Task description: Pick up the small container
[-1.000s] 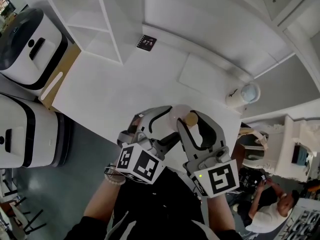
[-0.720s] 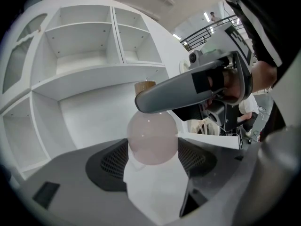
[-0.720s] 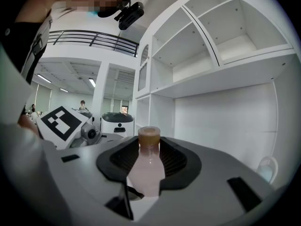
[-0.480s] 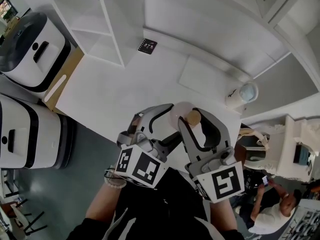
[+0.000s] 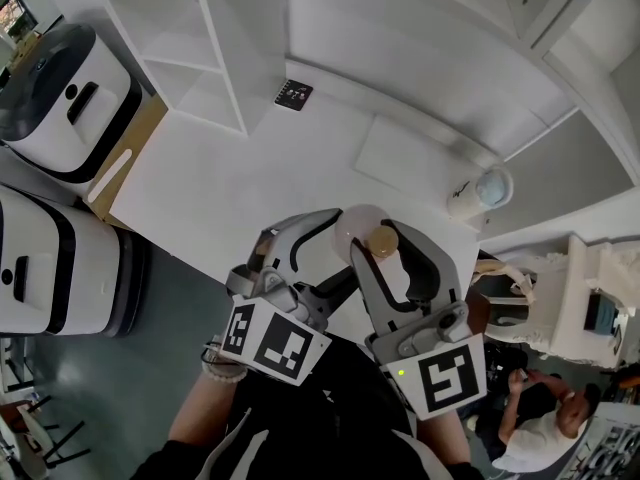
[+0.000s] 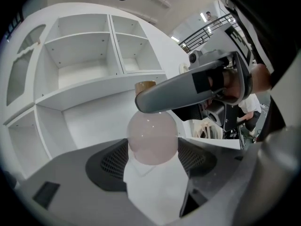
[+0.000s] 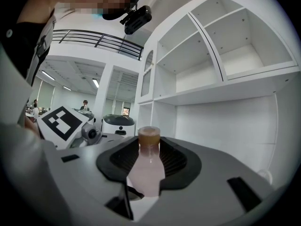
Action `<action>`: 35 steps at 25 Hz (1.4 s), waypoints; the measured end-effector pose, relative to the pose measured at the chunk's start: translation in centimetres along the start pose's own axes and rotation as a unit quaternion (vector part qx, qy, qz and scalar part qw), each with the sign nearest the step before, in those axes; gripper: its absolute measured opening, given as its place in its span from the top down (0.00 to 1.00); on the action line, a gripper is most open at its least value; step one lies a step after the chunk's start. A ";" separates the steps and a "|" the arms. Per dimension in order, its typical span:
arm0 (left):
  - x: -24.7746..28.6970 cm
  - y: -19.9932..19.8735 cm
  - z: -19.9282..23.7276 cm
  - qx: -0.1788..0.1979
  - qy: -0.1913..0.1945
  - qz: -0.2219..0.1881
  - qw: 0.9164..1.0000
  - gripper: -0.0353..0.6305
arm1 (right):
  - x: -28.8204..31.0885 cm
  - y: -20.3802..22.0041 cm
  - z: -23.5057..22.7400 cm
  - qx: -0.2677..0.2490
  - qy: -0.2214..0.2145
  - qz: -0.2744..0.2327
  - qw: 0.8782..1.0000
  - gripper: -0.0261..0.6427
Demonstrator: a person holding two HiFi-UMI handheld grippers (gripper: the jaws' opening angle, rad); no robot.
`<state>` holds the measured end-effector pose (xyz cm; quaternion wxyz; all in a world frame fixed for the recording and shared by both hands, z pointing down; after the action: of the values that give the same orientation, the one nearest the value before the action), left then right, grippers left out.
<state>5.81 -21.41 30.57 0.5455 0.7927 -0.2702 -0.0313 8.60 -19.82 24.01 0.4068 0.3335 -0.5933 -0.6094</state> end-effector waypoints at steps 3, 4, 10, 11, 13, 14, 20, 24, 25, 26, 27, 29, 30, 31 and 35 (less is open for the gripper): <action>0.0 -0.1 0.1 0.004 -0.001 -0.002 1.000 0.45 | -0.1 -0.1 -0.2 0.001 -0.005 -0.005 1.000 0.75; 0.0 -0.1 0.2 0.005 -0.001 -0.003 1.000 0.45 | 0.0 -0.1 -0.2 0.000 -0.005 -0.006 1.000 0.75; 0.3 0.2 0.3 0.006 -0.002 -0.002 1.000 0.45 | 0.3 0.1 -0.2 -0.010 -0.004 0.001 1.000 0.75; 0.4 0.2 0.2 0.006 -0.001 -0.002 1.000 0.45 | 0.3 0.2 -0.2 -0.013 -0.003 0.003 1.000 0.75; 0.4 0.3 0.2 0.004 0.000 -0.002 1.000 0.45 | 0.2 0.4 -0.2 -0.013 -0.001 0.007 1.000 0.75; 0.5 0.3 0.1 0.003 0.000 -0.003 1.000 0.45 | 0.2 0.4 -0.2 -0.013 -0.001 0.008 1.000 0.75; 0.7 0.3 -0.1 0.003 0.003 -0.004 1.000 0.45 | 0.1 0.5 -0.4 -0.011 0.003 0.009 1.000 0.75; 0.8 0.3 -0.2 0.003 0.005 -0.003 1.000 0.45 | 0.0 0.6 -0.5 -0.011 0.005 0.009 1.000 0.75; 0.8 0.3 -0.3 0.003 0.005 -0.003 1.000 0.45 | -0.1 0.6 -0.5 -0.011 0.005 0.009 1.000 0.75; 0.8 0.3 -0.3 0.003 0.005 -0.003 1.000 0.45 | -0.1 0.7 -0.5 -0.011 0.006 0.009 1.000 0.75; 0.8 0.3 -0.4 0.003 0.006 -0.003 1.000 0.45 | -0.1 0.7 -0.5 -0.010 0.006 0.010 1.000 0.75; 0.8 0.3 -0.4 0.002 0.007 -0.003 1.000 0.45 | -0.2 0.7 -0.5 -0.010 0.008 0.011 1.000 0.75; 0.8 0.3 -0.4 0.002 0.007 -0.002 1.000 0.45 | -0.2 0.7 -0.5 -0.010 0.009 0.011 1.000 0.75; 0.8 0.3 -0.5 0.002 0.008 -0.002 1.000 0.45 | -0.3 0.8 -0.4 -0.010 0.009 0.011 1.000 0.75; 0.8 0.4 -0.7 0.003 0.009 -0.002 1.000 0.45 | -0.4 0.9 -0.4 -0.011 0.010 0.014 1.000 0.75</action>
<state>6.56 -21.26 31.35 0.5459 0.7950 -0.2634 -0.0242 9.23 -19.56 24.88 0.4248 0.3264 -0.5874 -0.6066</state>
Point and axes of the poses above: the fingertips, and each gripper's own axes: x forward along the fingers, z to its left, y out of its underside, the point moved 3 cm from there along -x, backward along the fingers, and after that the axes turned 7 degrees about -y, right-handed, at the moved point
